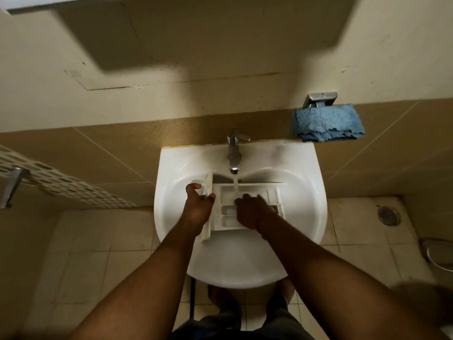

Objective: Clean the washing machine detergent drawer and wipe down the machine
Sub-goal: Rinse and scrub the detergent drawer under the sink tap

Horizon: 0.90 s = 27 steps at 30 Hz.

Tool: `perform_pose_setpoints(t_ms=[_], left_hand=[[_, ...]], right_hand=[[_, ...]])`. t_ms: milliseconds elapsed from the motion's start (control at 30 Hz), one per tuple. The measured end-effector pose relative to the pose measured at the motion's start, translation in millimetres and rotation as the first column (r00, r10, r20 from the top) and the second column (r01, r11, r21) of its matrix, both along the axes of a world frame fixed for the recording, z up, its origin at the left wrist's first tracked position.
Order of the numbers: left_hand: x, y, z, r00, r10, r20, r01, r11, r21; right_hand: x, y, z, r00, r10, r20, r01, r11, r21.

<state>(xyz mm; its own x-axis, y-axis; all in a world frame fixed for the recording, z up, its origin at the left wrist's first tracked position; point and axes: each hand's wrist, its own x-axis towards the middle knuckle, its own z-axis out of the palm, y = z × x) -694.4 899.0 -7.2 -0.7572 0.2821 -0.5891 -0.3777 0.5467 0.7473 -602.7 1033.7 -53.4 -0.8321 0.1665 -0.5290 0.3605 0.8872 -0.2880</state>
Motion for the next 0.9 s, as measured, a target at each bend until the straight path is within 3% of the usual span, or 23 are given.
perform_pose_setpoints(t_ms=[100, 233, 267, 333, 367, 433, 467, 533, 633, 700, 800, 867, 900], left_hand=[[-2, -1, 0, 1.0, -0.013, -0.007, 0.013, 1.0, -0.017], [-2, -3, -1, 1.0, -0.019, 0.008, 0.019, 1.0, 0.023], [-2, -4, -1, 1.0, -0.02, 0.007, 0.02, 0.999, 0.031], [-2, -4, -2, 1.0, -0.03, 0.009, 0.03, 0.999, 0.035], [-2, -4, -2, 0.999, -0.038, 0.007, 0.038, 0.999, 0.035], [-2, -5, -2, 0.999, -0.05, -0.007, 0.051, 0.998, 0.033], [-3, -5, -1, 0.999, -0.051, -0.009, 0.052, 0.998, 0.027], [-4, -6, -3, 0.999, -0.043, -0.007, 0.043, 0.999, 0.017], [-6, -7, -5, 1.0, -0.024, 0.017, 0.024, 0.999, 0.038], [-6, -7, -6, 0.999, -0.022, 0.023, 0.021, 0.999, 0.048], [-6, -7, -6, 0.999, -0.03, 0.013, 0.03, 0.999, 0.036], [-5, -6, -7, 0.999, -0.031, 0.005, 0.031, 0.999, 0.037], [-5, -6, -7, 1.0, -0.031, -0.003, 0.031, 0.999, 0.034]], right_hand=[[0, -13, 14, 0.986, 0.049, -0.158, -0.069, 0.99, -0.121], [15, 28, 2, 0.971, -0.22, 0.089, 0.219, 0.975, 0.028], [14, 33, 2, 0.956, -0.291, 0.041, 0.289, 0.956, 0.039], [5, 24, 9, 0.908, -0.316, -0.274, 0.337, 0.941, 0.03], [-6, 11, 11, 0.882, -0.239, -0.406, 0.261, 0.965, -0.001], [-25, -17, 17, 0.852, -0.066, -0.52, 0.017, 0.995, -0.099], [-32, -26, 15, 0.855, -0.019, -0.518, -0.071, 0.986, -0.152], [-34, -28, 10, 0.889, 0.026, -0.457, -0.095, 0.987, -0.13], [2, -2, -1, 0.946, 0.05, -0.32, -0.017, 0.994, 0.104], [35, 20, -12, 0.95, -0.111, -0.291, 0.165, 0.972, 0.168], [50, 28, -14, 0.88, -0.404, -0.251, 0.448, 0.881, 0.15], [24, 8, -12, 0.84, -0.457, -0.292, 0.494, 0.867, 0.064], [8, -8, -9, 0.868, -0.384, -0.316, 0.42, 0.906, 0.052]])
